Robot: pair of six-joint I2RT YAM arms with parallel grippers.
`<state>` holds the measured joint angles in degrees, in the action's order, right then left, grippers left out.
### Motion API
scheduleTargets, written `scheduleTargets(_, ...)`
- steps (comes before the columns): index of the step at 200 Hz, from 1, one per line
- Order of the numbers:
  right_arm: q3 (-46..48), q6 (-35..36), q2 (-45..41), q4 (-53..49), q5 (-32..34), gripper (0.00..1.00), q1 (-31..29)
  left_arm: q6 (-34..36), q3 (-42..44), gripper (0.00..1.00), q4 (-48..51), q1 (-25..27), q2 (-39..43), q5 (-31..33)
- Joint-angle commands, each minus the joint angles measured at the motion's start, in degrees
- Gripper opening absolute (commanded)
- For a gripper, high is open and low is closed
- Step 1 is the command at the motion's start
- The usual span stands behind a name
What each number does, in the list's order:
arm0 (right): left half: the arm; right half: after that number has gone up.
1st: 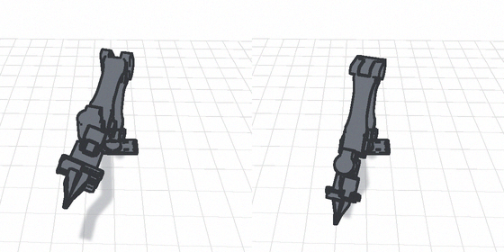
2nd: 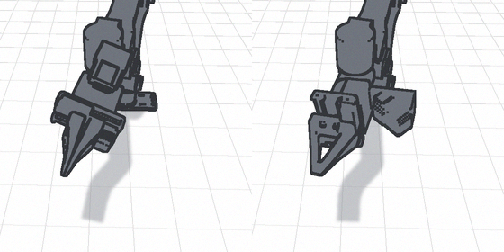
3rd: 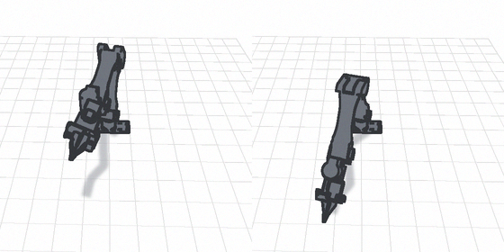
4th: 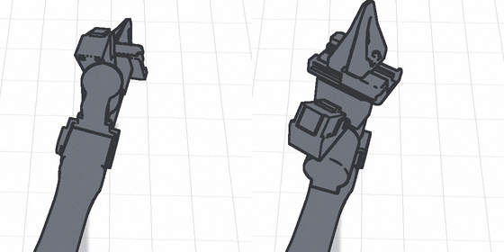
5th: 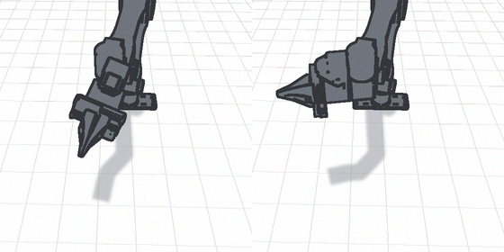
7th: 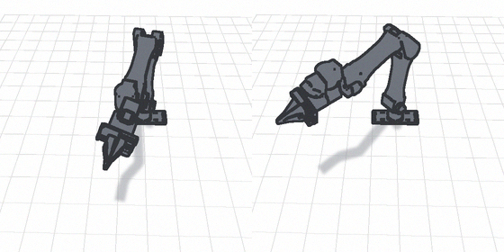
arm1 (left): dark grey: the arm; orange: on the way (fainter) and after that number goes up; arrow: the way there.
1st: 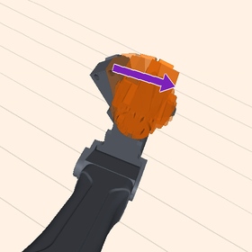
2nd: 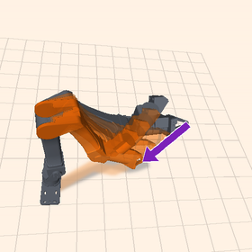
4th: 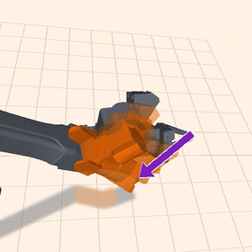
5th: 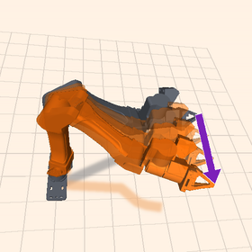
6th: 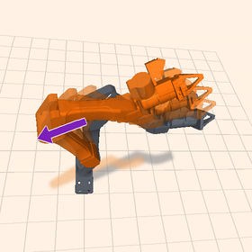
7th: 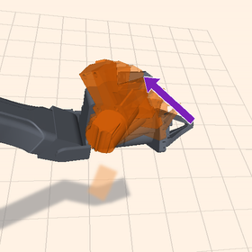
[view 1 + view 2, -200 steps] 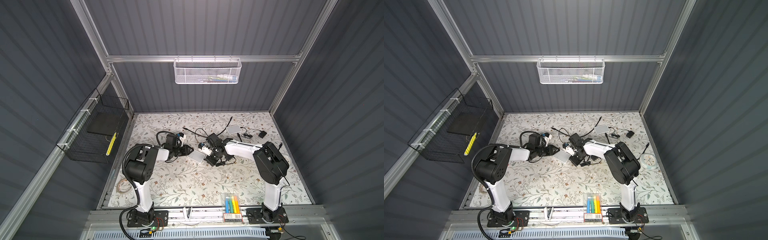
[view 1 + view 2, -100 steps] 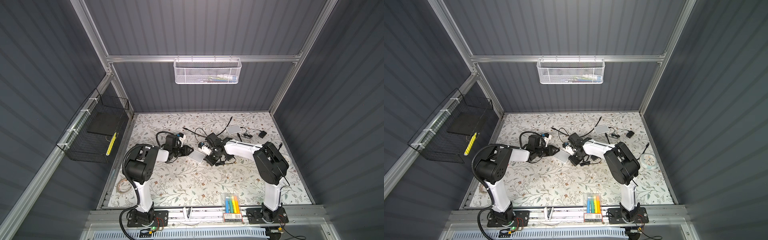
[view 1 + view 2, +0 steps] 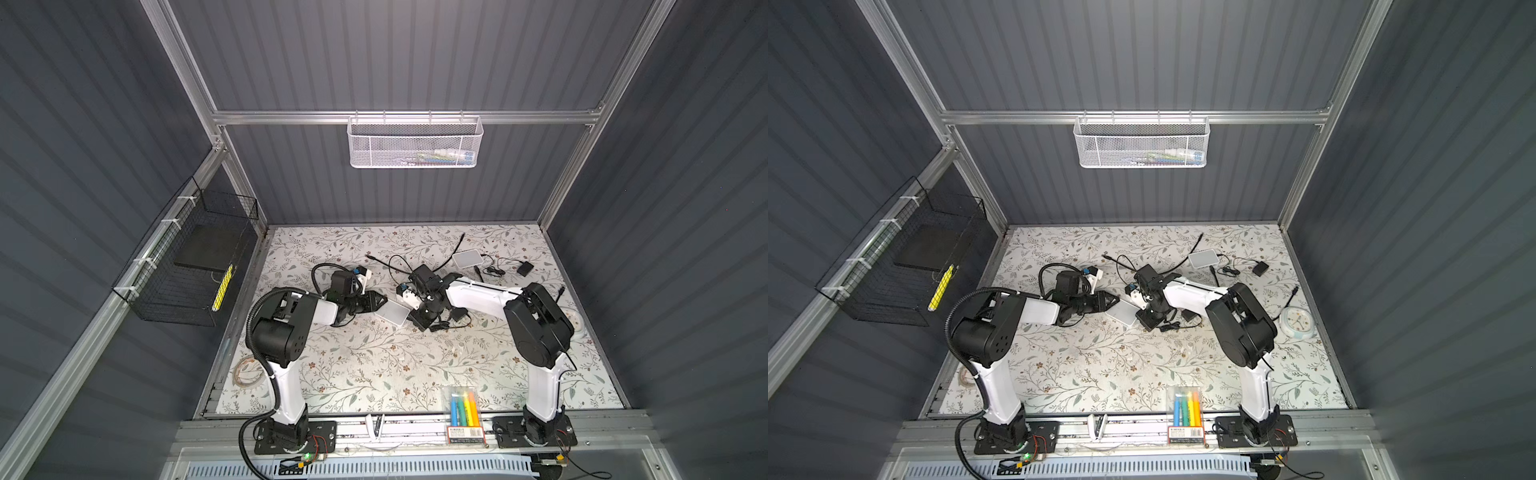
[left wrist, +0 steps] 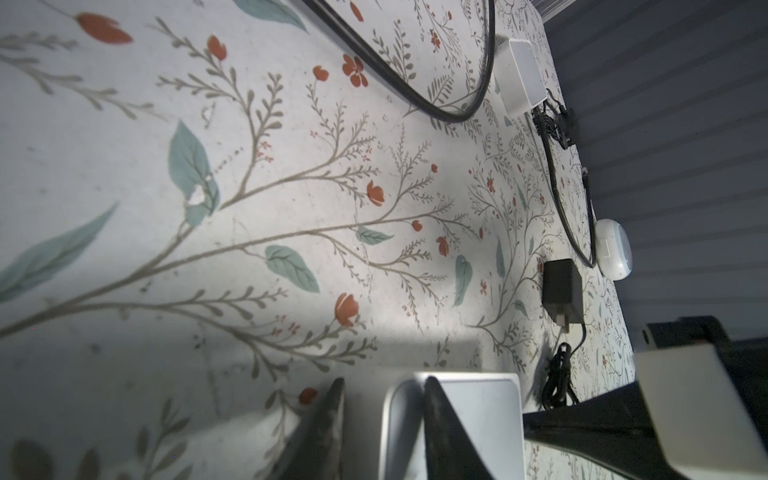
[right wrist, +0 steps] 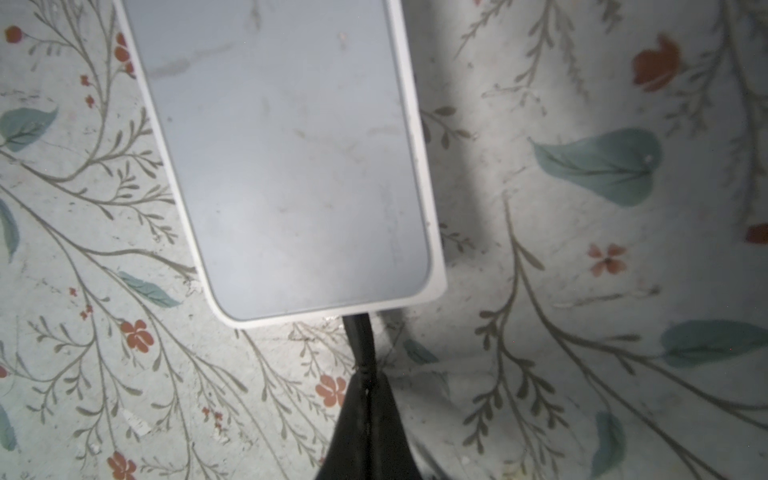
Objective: Insert the plug into the switch port
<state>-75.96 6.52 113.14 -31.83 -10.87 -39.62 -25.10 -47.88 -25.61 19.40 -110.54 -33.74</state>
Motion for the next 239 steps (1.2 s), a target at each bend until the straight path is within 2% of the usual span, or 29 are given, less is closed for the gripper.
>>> scheduleTargets(1, -4.00, -1.23, 1.28, 9.25, -1.42, 0.00, -1.20, -0.27, 3.60, 0.31, 12.69, 3.01, -5.30, -0.10)
scheduleTargets(239, -11.71, -1.11, 4.10, 11.89, 0.16, 0.00, -1.59, -2.30, 4.85, 0.29, 8.56, 5.82, -7.40, -2.13)
